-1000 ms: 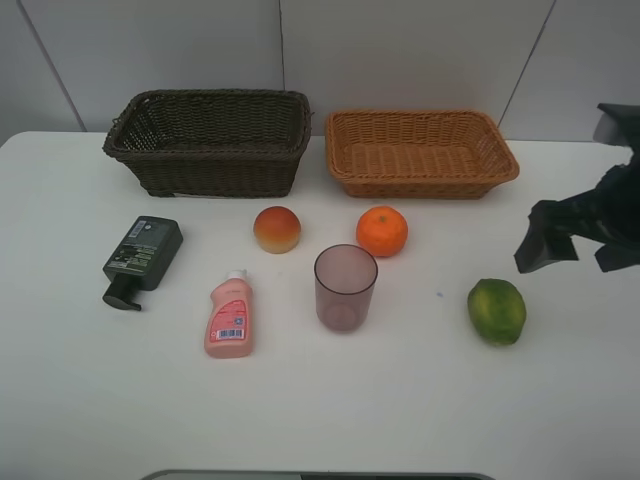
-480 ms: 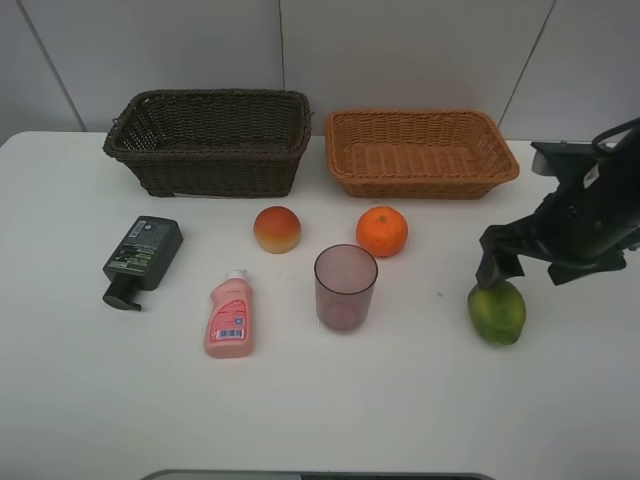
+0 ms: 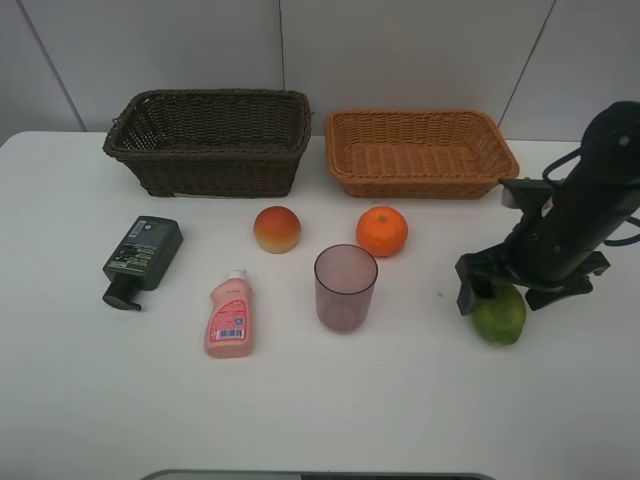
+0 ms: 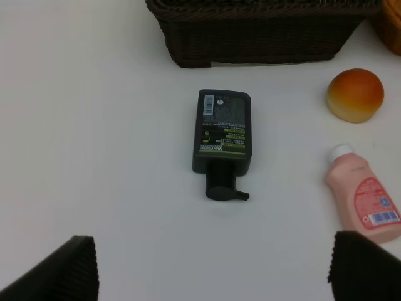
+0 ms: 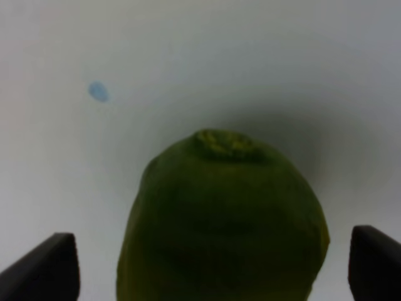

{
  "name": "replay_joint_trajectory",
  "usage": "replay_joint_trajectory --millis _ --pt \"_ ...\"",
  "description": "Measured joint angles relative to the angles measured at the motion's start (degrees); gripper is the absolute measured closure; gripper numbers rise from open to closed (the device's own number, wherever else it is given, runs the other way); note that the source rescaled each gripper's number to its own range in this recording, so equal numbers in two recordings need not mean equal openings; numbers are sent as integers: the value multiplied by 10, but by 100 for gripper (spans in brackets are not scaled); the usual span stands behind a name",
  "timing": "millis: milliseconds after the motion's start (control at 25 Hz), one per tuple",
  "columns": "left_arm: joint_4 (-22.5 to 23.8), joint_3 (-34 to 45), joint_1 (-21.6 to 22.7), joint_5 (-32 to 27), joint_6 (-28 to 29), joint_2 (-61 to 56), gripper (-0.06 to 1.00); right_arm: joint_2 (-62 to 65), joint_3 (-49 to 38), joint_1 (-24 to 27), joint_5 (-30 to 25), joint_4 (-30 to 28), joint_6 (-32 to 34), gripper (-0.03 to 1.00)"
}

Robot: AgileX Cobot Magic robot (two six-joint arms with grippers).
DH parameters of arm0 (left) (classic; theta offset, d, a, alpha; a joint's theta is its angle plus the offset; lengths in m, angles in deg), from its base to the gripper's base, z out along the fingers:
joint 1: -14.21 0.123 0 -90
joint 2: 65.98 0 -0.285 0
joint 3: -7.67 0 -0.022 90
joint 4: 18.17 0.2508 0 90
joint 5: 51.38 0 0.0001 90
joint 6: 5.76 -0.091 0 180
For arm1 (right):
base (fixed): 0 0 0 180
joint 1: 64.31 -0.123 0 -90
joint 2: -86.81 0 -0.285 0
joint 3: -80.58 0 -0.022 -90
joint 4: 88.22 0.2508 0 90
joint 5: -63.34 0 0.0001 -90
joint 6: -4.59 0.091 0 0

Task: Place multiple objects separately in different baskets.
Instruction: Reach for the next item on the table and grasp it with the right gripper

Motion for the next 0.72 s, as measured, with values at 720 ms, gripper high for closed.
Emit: replay_joint_trajectory --millis 720 --pt "0 0 0 0 0 0 10 -57 1 0 31 17 0 3"
